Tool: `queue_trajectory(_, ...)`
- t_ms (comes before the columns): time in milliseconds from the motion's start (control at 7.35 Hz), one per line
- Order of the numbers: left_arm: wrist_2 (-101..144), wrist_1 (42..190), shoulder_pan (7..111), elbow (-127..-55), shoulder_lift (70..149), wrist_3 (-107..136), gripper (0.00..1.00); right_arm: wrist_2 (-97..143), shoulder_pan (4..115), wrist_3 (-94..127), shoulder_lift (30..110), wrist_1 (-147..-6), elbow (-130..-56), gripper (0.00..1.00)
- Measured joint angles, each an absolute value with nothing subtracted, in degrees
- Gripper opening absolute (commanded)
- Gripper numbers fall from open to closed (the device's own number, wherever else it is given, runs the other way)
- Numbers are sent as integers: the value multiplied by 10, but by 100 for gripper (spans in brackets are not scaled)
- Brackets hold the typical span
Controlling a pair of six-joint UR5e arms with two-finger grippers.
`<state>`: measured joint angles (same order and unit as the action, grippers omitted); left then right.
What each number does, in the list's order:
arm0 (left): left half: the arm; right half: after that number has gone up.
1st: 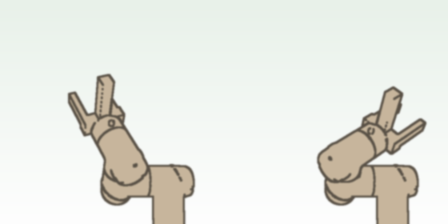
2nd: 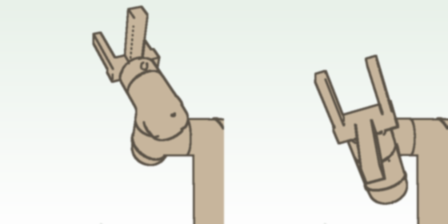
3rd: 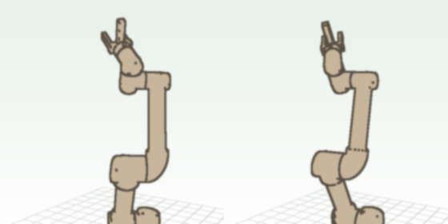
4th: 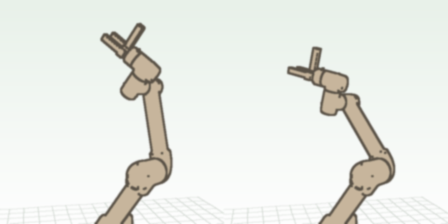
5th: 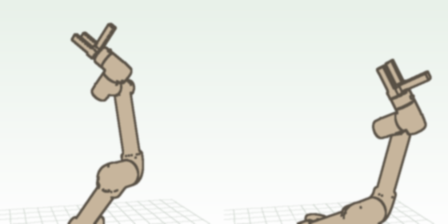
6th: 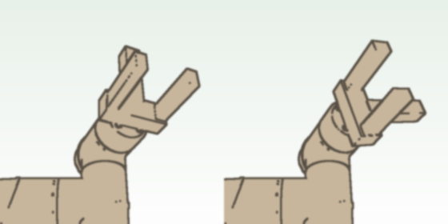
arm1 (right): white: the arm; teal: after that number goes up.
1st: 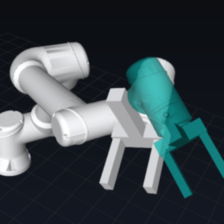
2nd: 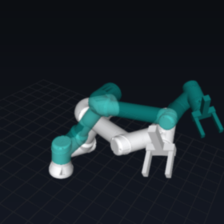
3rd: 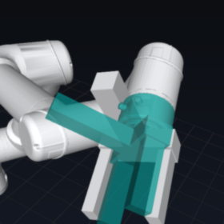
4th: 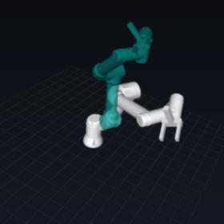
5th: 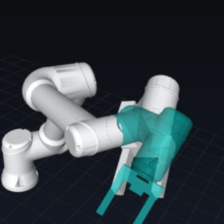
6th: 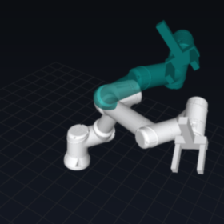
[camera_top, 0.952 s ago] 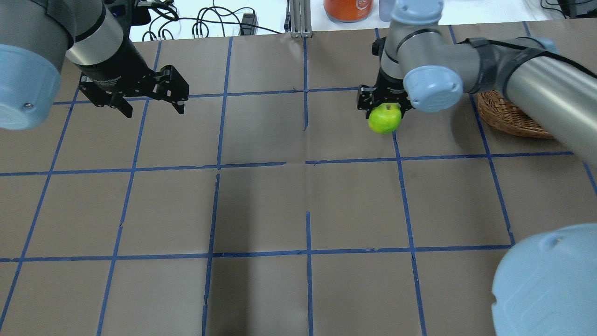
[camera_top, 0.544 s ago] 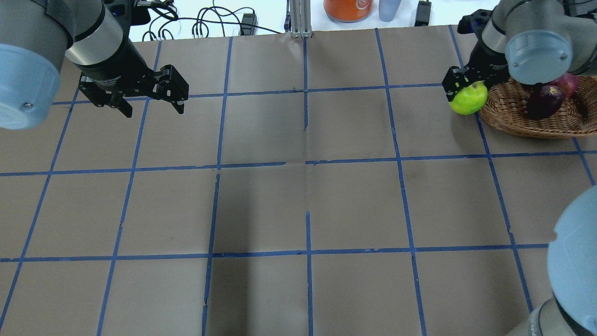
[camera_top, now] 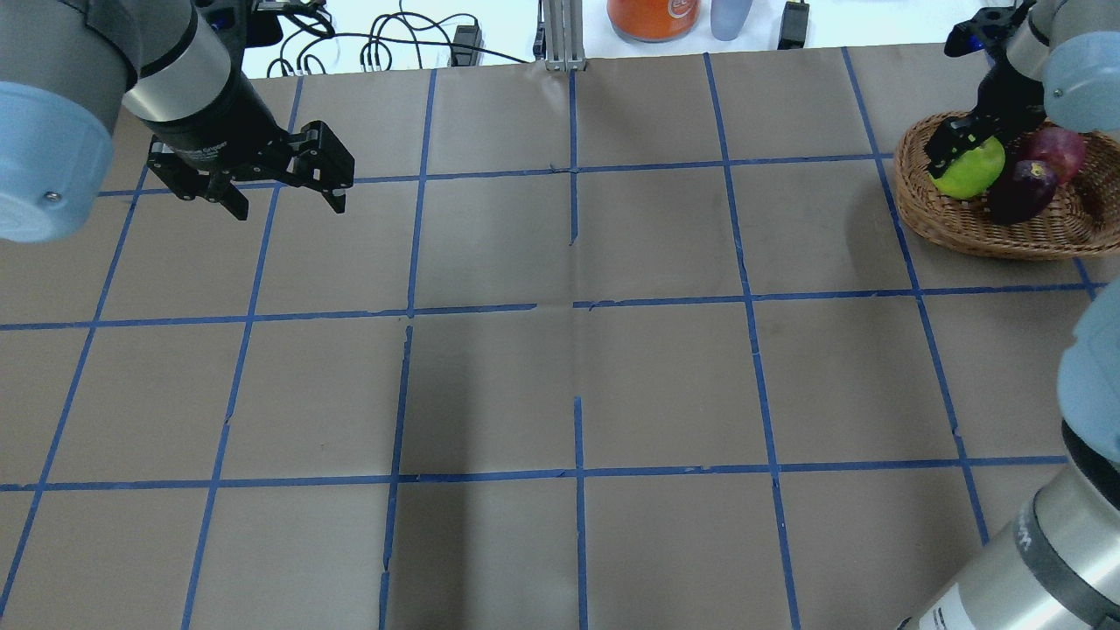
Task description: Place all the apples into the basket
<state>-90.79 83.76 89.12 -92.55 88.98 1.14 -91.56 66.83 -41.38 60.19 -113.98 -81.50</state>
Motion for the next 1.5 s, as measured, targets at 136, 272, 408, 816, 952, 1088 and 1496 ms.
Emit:
queue_trajectory(136, -908, 838, 891, -926, 890, 11, 100, -915, 658, -428, 590, -1140, -806, 59)
queue_trajectory(272, -908, 838, 892, -926, 890, 11, 100, -915, 653, -442, 581, -1140, -803, 86)
queue_trajectory(408, -908, 838, 892, -926, 890, 11, 100, -916, 650, -458, 575, -1140, -800, 100)
queue_trajectory(816, -908, 837, 894, -926, 893, 12, 100, -912, 644, -464, 585, -1123, -791, 100)
queue_trajectory(952, -907, 837, 894, -926, 894, 13, 100, -911, 647, -452, 594, -1097, -779, 100)
queue_trajectory(1088, -907, 837, 895, -926, 894, 13, 100, -911, 659, -426, 604, -1062, -764, 100)
queue_trajectory(1496, -907, 837, 896, -926, 893, 13, 100, -911, 785, -251, 661, -954, -741, 100)
